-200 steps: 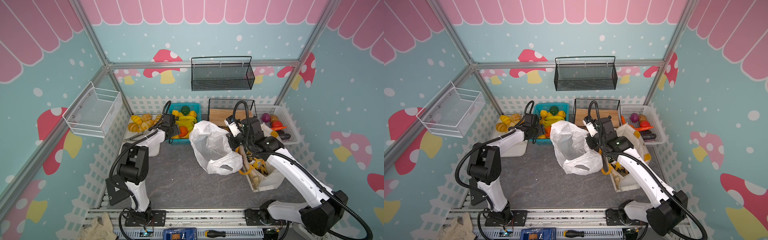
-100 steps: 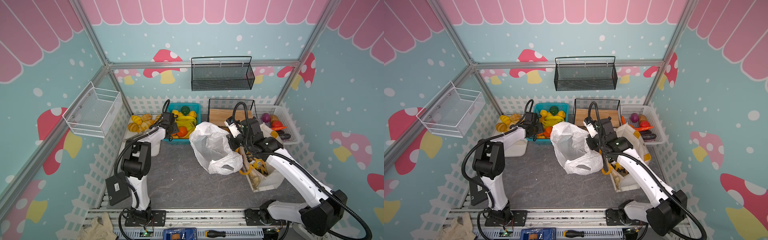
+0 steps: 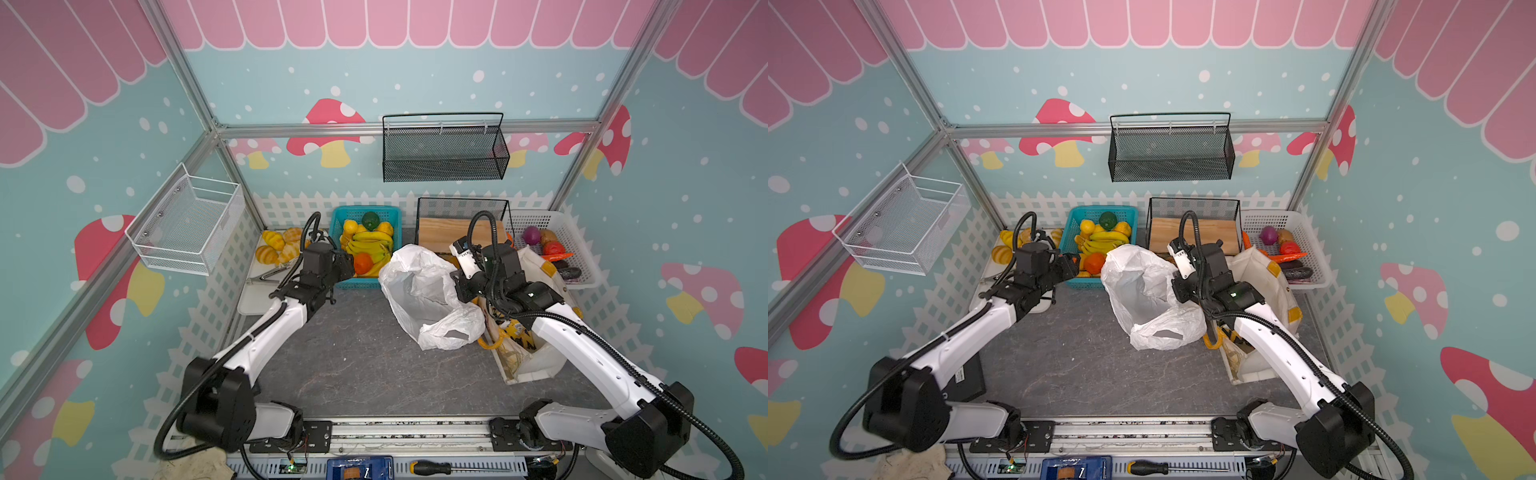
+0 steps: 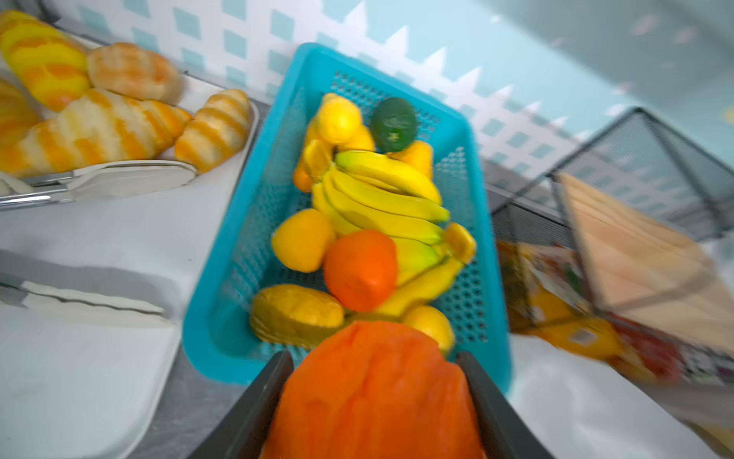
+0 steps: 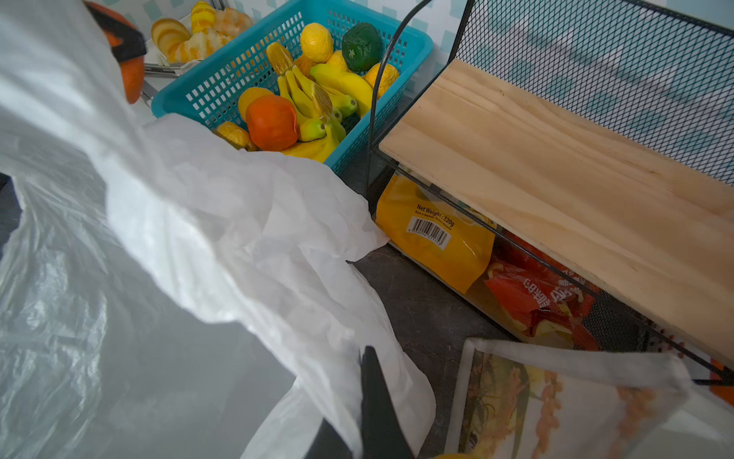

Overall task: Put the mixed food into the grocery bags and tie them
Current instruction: 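Carry the orange into the open plastic bag and release it with the left gripper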

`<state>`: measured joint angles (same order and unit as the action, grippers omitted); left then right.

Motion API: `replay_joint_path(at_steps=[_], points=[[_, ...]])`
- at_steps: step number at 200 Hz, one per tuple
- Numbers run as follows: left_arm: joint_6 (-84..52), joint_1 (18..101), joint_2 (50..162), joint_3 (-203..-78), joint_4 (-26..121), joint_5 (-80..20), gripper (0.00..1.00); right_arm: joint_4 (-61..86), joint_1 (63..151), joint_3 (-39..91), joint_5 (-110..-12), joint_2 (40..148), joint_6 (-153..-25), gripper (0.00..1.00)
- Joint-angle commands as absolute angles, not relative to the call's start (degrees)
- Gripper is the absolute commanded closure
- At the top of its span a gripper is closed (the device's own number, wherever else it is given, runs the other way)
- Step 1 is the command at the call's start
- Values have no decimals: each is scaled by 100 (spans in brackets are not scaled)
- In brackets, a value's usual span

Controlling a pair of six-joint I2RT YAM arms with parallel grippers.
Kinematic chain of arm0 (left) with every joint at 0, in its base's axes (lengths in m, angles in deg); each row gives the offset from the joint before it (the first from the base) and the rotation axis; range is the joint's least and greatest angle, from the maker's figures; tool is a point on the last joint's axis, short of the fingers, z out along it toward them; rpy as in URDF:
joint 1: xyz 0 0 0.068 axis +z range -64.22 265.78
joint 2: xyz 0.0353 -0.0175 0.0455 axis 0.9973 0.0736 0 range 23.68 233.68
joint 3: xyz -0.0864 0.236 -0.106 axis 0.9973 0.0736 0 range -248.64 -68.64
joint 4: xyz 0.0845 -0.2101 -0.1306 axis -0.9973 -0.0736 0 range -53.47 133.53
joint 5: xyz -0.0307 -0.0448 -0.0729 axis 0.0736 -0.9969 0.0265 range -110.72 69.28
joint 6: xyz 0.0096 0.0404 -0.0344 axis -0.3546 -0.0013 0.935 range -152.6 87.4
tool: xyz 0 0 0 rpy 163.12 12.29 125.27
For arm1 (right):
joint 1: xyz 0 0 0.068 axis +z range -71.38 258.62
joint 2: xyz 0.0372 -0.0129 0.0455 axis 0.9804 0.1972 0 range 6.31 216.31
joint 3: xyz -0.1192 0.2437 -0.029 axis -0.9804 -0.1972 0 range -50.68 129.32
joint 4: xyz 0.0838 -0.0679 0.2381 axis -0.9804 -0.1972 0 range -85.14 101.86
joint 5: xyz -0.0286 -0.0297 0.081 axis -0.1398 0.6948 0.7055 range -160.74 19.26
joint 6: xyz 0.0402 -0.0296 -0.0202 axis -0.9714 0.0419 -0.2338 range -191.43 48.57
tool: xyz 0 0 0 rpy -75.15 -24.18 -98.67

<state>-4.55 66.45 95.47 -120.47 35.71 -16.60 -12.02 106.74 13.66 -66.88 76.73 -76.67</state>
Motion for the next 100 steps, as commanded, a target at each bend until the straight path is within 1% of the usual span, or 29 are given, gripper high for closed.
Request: replay_joint_path(at_steps=[1,22,32,41,55,70,91,100], points=[[-667,5834,8337,-11074,3632,-2045,55,-928,10656,1366,-6566,7514,-7759,100],[-1001,4639,7123,-10588,3974,-2563,56,-924,10648,1383,-6582,7493,-7717,100],[-1107,4186,6891,-10448,4486,-2885,54,-925,10647,1383,-6562,7513,-7711,100],[-1148,3904,6895,-10393,4916,-2950,53,-910,10646,1375,-6509,7527,-7721,100],[-1254,3787,7326,-10615,5292,-2973,53,-887,10651,1342,-6377,7536,-7765,100],[-1517,3762,8094,-11168,5172,-2970,54,-872,10657,1302,-6271,7483,-7802,100],[-1811,3745,9145,-11907,4607,-2195,55,-879,10653,1237,-6326,7355,-7815,100],[-2053,3748,9478,-12088,4379,-2057,53,-901,10652,1212,-6428,7301,-7803,100]])
